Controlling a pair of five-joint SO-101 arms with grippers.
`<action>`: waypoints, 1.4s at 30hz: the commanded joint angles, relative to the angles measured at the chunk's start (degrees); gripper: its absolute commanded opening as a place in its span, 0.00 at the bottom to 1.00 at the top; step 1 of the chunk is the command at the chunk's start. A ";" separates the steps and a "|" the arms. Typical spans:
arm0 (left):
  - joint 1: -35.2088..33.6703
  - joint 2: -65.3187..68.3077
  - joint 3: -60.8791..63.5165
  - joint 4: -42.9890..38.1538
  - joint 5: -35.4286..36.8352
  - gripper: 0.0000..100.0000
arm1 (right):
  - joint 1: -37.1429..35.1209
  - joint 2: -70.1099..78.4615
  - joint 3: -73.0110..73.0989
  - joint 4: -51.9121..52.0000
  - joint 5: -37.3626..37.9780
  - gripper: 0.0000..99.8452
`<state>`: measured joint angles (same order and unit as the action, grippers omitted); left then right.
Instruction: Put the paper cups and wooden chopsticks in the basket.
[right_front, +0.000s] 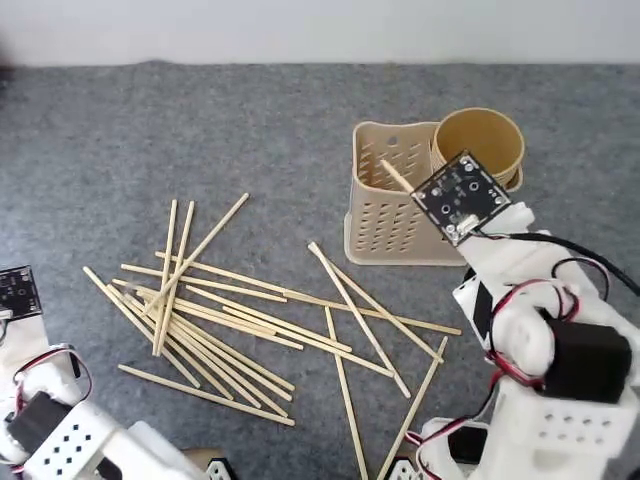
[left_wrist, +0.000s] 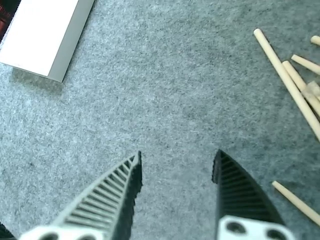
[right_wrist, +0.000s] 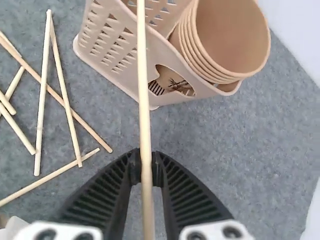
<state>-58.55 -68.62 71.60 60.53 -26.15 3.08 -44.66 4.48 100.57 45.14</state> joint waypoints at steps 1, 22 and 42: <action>0.35 -0.70 -0.40 -0.79 -0.44 0.22 | 0.66 5.58 -0.88 -0.04 2.02 0.01; 0.44 -0.70 1.01 -1.14 -0.44 0.22 | 0.48 25.19 -32.70 2.24 -5.27 0.20; 0.35 -0.70 1.01 -1.05 -0.53 0.22 | -14.29 1.27 17.93 -3.47 -12.66 0.20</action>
<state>-58.55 -68.62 73.10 60.53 -26.15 -7.21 -38.95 14.07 100.13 33.27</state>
